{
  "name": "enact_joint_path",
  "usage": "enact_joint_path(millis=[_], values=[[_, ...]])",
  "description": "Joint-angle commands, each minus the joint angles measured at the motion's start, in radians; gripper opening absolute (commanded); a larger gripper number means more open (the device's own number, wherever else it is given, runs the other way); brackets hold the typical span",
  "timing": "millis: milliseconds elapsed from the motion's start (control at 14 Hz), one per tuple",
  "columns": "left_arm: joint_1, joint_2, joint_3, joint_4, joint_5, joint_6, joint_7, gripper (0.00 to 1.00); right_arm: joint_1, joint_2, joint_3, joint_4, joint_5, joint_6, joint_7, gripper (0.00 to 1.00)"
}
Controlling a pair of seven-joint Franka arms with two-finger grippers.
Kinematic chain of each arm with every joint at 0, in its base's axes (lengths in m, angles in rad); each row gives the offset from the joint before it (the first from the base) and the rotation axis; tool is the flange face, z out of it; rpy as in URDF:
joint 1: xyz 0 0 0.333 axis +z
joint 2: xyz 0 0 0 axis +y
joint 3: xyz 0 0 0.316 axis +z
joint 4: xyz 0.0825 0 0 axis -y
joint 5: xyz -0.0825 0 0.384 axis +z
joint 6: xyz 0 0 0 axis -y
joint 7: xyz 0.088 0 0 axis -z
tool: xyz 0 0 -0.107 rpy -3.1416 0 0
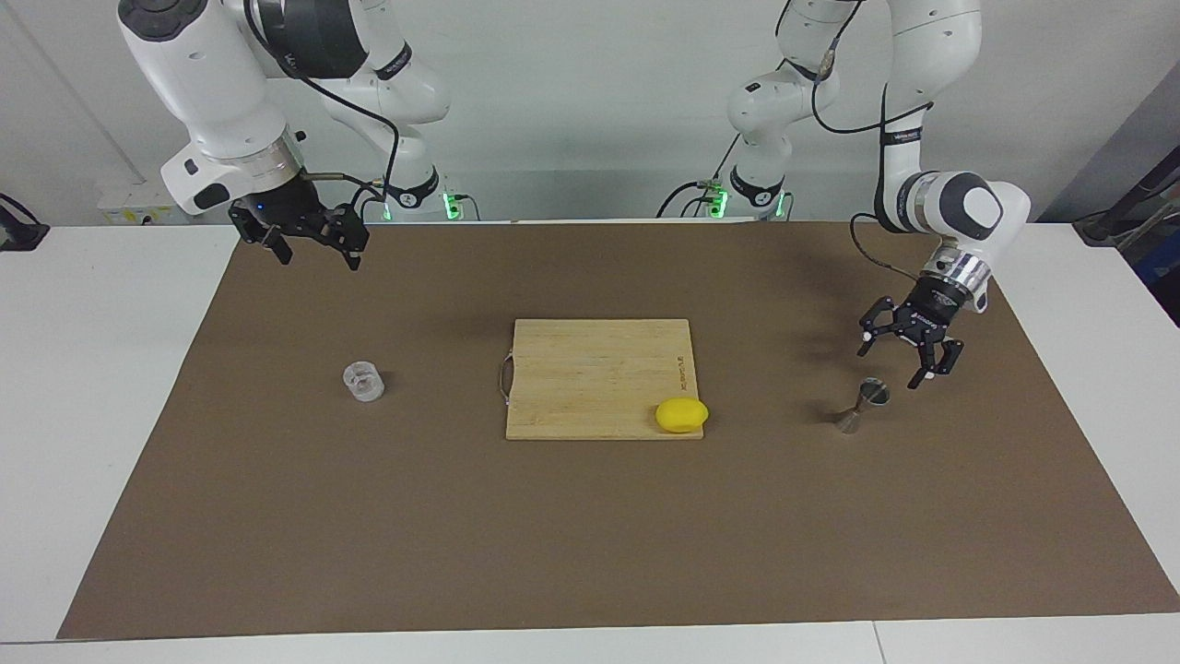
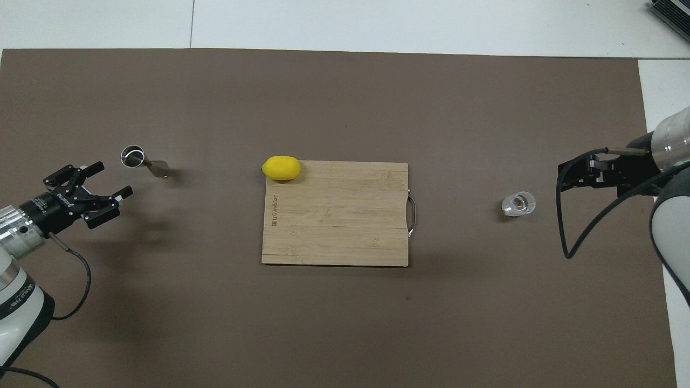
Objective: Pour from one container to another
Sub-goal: 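Reach the left gripper toward the small dark metal cup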
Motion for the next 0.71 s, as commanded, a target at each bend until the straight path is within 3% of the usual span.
enact_joint_path(millis=[0, 641], values=[[0.001, 0.011, -0.007, 0.012, -0.020, 0.018, -0.004, 1.00, -0.017, -0.015, 0.005, -0.011, 0.021, -0.009, -0.026, 1.00], [-0.002, 0.012, -0.007, 0.012, -0.033, 0.031, -0.004, 1.00, -0.017, -0.015, 0.005, -0.011, 0.021, -0.009, -0.026, 1.00]])
